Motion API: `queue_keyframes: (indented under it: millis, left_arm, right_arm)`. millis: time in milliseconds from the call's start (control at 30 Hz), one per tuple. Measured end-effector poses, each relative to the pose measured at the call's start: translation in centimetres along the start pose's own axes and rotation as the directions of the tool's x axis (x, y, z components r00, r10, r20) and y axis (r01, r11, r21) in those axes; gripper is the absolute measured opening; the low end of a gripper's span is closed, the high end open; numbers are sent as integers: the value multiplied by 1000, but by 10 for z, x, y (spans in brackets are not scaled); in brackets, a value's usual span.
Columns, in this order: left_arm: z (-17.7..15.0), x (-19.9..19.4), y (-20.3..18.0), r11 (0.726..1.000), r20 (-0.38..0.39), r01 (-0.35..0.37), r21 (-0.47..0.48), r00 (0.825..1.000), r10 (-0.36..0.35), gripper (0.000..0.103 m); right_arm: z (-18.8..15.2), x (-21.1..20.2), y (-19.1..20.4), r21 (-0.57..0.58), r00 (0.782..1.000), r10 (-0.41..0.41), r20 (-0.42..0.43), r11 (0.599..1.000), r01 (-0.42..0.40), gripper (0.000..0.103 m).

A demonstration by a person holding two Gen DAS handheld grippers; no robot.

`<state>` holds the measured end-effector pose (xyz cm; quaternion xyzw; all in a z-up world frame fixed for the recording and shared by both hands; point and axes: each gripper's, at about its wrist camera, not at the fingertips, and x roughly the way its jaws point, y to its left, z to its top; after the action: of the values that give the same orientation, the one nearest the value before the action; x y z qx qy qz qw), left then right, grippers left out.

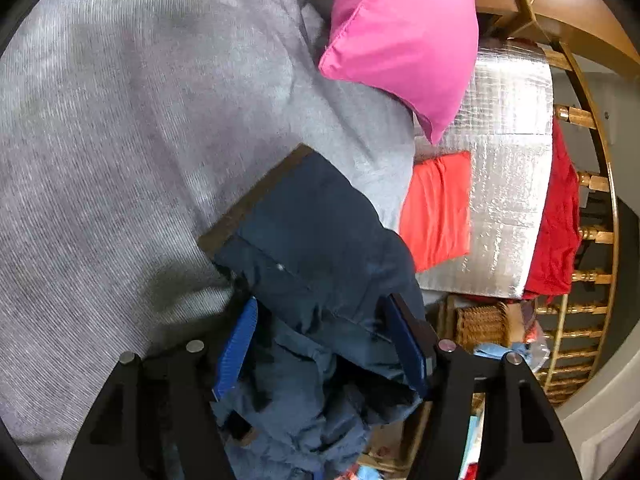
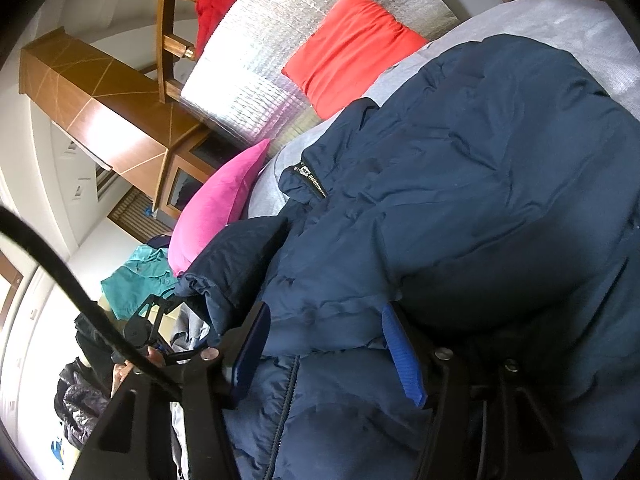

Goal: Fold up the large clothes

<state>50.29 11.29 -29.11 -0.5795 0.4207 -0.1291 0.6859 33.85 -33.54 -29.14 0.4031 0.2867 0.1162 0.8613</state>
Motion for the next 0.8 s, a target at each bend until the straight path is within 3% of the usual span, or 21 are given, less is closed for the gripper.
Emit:
queue_keyframes:
  millis: [33, 200, 367, 433, 500, 633, 733, 800]
  left_arm:
    - [0, -2, 0, 1000, 10, 1, 6, 1000, -1, 47]
    - [-1, -9, -6, 998, 69, -16, 55, 998, 12, 21]
    - [-22, -13, -51, 971, 98, -39, 236, 995, 16, 16]
    - [-43, -12, -82, 928, 95, -50, 368, 995, 17, 16]
    - [-68, -9, -113, 865, 93, -67, 497, 995, 23, 16]
    - [-131, 11, -165, 687, 29, -47, 726, 999, 37, 16]
    - [-186, 44, -181, 517, -46, -26, 856, 991, 126, 16]
    - [-210, 64, -178, 449, -78, -27, 893, 974, 213, 25]
  right_arm:
    - [0, 0, 0, 0, 1000, 1, -1, 1000, -1, 63]
    - [0, 1, 1, -2, 1000, 5, -2, 1000, -5, 64]
    - [0, 0, 1, -1, 1000, 5, -1, 1000, -5, 64]
    - [0, 0, 1, 0, 1000, 5, -1, 1000, -5, 64]
    - [1, -2, 0, 17, 1000, 11, -9, 1000, -11, 64]
    - [4, -22, -3, 77, 1000, 10, -5, 997, -10, 66]
    - [5, -52, -8, 100, 998, -19, 51, 995, 14, 69]
    - [8, -70, -11, 108, 997, -39, 73, 994, 31, 70]
